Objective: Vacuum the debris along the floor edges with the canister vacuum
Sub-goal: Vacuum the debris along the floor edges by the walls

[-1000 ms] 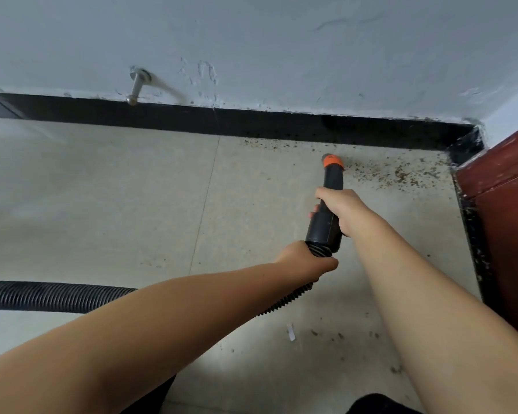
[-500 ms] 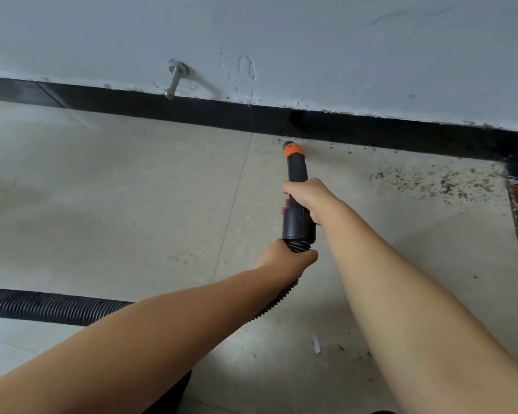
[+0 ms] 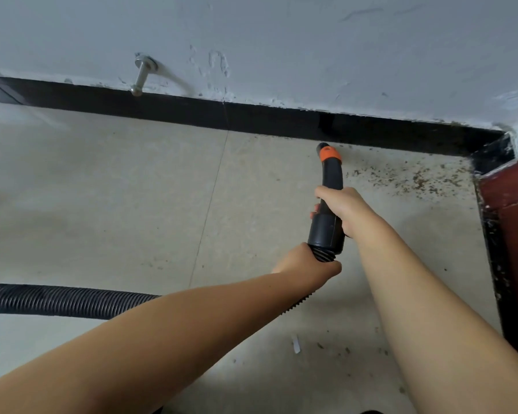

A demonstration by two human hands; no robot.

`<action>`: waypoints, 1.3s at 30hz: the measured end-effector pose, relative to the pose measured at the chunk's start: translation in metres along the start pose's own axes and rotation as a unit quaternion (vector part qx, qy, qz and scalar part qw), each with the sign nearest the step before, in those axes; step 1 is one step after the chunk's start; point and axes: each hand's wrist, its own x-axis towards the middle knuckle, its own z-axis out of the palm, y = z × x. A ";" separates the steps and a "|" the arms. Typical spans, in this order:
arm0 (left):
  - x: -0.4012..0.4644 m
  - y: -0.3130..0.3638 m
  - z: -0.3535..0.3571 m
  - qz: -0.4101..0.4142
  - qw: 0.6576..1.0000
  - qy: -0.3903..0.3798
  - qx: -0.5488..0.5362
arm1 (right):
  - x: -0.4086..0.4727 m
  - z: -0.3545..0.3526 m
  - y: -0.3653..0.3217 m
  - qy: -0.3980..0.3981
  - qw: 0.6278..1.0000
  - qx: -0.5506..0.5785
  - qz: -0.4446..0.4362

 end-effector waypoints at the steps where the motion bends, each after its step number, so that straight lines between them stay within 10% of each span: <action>1: 0.001 0.003 0.005 0.005 1.000 -0.005 0.011 | 0.001 -0.008 0.002 0.008 1.000 0.012 0.002; 39: -0.015 -0.033 -0.049 -0.033 0.995 0.067 -0.072 | -0.006 0.083 -0.007 -0.096 0.992 -0.080 -0.028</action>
